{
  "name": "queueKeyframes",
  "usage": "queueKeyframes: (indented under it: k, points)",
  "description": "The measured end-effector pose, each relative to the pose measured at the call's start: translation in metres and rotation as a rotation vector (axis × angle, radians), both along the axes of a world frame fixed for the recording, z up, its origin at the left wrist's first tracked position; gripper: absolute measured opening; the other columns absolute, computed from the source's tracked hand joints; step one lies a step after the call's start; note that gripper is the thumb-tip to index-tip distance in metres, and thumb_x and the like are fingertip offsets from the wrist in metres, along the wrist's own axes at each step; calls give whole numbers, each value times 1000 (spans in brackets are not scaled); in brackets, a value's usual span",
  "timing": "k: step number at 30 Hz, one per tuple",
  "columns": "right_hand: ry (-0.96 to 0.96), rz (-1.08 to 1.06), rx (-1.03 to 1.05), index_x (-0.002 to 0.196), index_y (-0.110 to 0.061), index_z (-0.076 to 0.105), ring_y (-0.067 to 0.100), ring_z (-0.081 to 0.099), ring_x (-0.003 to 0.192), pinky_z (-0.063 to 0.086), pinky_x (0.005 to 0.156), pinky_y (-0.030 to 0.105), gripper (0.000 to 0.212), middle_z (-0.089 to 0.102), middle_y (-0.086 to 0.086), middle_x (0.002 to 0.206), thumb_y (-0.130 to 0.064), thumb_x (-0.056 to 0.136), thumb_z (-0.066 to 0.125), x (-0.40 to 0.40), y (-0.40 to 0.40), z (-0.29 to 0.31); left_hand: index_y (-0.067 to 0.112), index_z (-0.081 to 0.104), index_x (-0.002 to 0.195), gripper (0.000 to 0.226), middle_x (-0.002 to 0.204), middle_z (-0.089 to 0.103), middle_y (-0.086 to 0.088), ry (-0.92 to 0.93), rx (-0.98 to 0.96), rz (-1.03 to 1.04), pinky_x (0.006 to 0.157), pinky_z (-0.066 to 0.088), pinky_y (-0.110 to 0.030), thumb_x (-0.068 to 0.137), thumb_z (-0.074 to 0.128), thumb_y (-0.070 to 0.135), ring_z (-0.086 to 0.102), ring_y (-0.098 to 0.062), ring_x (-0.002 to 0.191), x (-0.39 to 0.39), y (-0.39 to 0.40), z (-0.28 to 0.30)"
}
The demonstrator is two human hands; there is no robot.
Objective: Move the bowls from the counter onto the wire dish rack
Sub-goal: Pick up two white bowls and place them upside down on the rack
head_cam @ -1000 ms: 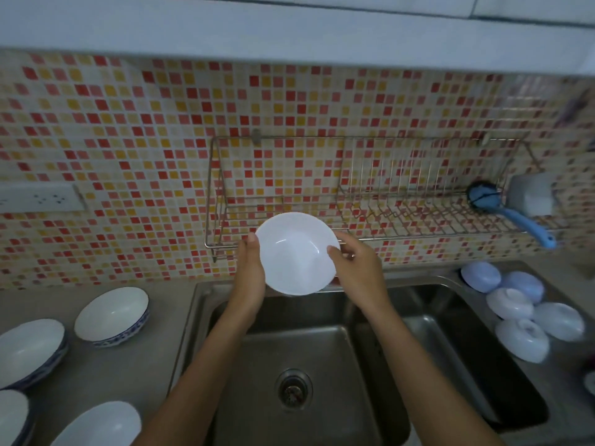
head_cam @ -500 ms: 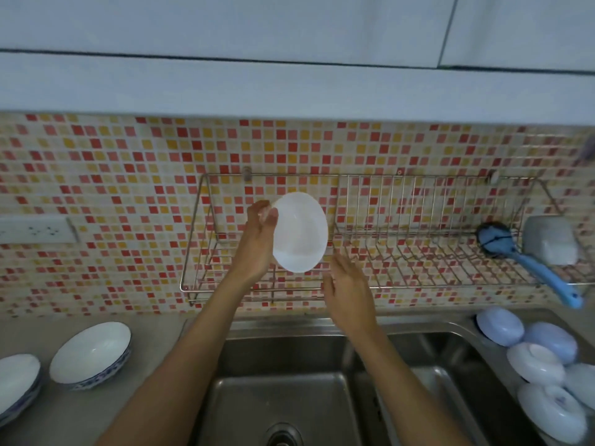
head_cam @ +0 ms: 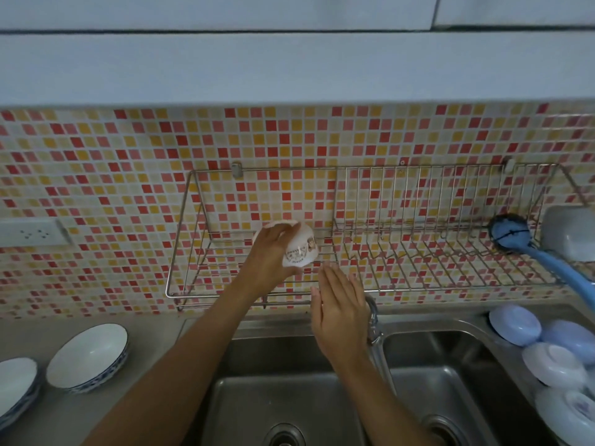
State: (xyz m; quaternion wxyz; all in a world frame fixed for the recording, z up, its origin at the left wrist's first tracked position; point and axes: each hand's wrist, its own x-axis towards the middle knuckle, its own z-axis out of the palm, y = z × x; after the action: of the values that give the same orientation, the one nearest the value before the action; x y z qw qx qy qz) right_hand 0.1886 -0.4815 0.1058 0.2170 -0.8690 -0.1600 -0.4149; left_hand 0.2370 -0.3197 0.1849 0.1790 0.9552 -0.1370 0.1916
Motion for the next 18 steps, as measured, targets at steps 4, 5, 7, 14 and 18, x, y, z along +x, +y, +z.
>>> queueKeyframes:
  k: [4,5,7,14,18]
  points:
    - [-43,15,55,119,-5,67,21,61,117,35,111,40,34,67,8,122,-22,95,50,3,3,-3,17,30,145,95,142,37,-8,35,93,-24,109,30,-45,66,82,27,31,-31,128,4,0,-4]
    - [-55,19,64,117,-5,68,21,61,115,35,111,40,33,68,9,121,-22,95,50,3,3,-3,17,29,145,96,142,36,-8,49,111,-29,109,30,-44,66,82,26,30,-31,128,4,-1,-4]
    - [-70,25,81,115,-4,68,21,62,113,36,110,39,33,69,9,119,-21,95,49,4,4,-4,17,27,145,97,142,33,-8,69,116,-31,109,30,-43,66,82,25,28,-30,127,3,-2,-4]
    - [-81,32,92,114,-5,69,20,63,111,39,108,41,31,69,9,117,-19,94,50,4,4,-4,18,31,144,88,143,34,-7,110,23,-48,111,28,-42,71,79,16,27,-29,129,2,-1,-8]
    - [-71,33,89,116,-4,68,20,62,114,36,110,41,32,69,9,119,-19,95,50,4,4,-5,16,40,140,69,142,41,-8,111,-122,-73,111,30,-40,79,73,15,35,-28,129,-7,-1,-10]
